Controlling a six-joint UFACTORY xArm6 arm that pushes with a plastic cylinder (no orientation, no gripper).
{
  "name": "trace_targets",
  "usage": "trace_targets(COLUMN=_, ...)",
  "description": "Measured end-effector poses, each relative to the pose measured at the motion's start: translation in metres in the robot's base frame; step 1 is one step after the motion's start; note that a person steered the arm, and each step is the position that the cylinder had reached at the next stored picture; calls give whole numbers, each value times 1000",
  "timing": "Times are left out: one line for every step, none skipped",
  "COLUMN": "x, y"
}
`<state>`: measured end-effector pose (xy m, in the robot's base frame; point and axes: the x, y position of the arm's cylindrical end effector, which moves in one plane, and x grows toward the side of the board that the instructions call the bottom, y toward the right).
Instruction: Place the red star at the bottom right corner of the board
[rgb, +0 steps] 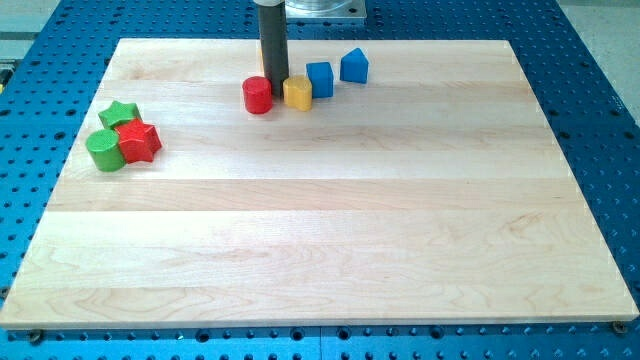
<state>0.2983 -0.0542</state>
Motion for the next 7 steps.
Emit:
trace_targets(x=-1, y=0)
trace_targets(x=-24, y=-11)
trace_targets(x=-30, y=-56)
trace_targets(x=-16, y=-109)
trace_targets(x=16, y=-121)
trace_targets(x=25, y=-121)
trace_targets(x=16, y=-137)
